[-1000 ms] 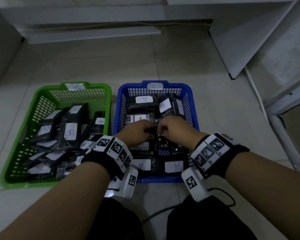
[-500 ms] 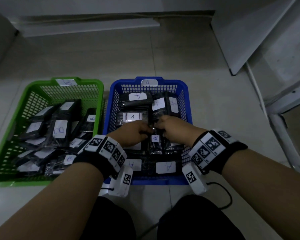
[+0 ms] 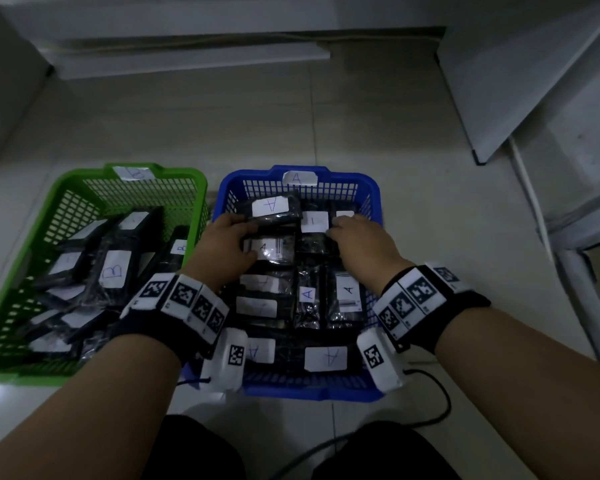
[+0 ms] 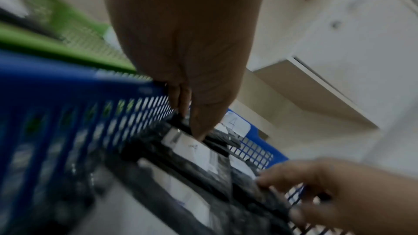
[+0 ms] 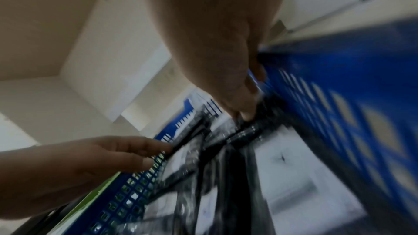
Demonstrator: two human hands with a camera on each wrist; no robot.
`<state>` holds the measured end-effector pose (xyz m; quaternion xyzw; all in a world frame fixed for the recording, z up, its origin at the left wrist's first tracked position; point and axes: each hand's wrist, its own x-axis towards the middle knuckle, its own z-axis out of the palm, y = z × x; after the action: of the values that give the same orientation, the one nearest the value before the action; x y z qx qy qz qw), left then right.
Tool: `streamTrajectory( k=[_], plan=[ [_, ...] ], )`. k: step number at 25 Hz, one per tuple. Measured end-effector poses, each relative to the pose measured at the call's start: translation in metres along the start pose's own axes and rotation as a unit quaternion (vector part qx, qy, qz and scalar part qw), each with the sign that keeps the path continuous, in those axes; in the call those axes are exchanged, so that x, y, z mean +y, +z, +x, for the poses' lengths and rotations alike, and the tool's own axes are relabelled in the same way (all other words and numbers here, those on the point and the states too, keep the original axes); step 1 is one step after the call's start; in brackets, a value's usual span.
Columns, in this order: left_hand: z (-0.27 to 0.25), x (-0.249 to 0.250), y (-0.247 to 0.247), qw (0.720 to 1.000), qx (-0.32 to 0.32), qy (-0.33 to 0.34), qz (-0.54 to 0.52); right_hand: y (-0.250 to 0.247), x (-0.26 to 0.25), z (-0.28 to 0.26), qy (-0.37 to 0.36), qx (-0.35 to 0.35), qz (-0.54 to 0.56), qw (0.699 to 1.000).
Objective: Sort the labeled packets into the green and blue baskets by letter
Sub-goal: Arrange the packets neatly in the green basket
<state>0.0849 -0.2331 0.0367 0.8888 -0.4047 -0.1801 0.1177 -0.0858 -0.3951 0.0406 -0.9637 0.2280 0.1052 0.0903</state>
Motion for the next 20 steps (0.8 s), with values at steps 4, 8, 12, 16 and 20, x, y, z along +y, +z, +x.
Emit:
streamTrajectory(
  k=[4, 8, 12, 16, 20],
  plan=[
    [0.003, -0.002, -0.008, 0.999, -0.042, 0.023, 0.019, -0.005, -0.006, -0.002, 0.018, -0.046, 0.047, 0.998],
    [-0.003, -0.006, -0.016, 0.997, -0.071, 0.027, -0.022, -0.011, -0.021, -0.004, 0.017, -0.146, 0.015, 0.989],
    [-0.012, -0.022, -0.042, 0.990, -0.014, 0.054, -0.132, -0.017, -0.050, 0.004, 0.016, -0.033, 0.085, 0.996],
    [-0.035, -0.064, -0.067, 0.980, 0.059, 0.030, -0.188, -0.009, -0.082, 0.028, -0.001, -0.038, 0.070, 0.997],
    [-0.066, -0.123, -0.091, 0.986, 0.057, 0.022, -0.157, -0.014, -0.106, 0.047, 0.057, -0.116, 0.015, 0.991]
  ],
)
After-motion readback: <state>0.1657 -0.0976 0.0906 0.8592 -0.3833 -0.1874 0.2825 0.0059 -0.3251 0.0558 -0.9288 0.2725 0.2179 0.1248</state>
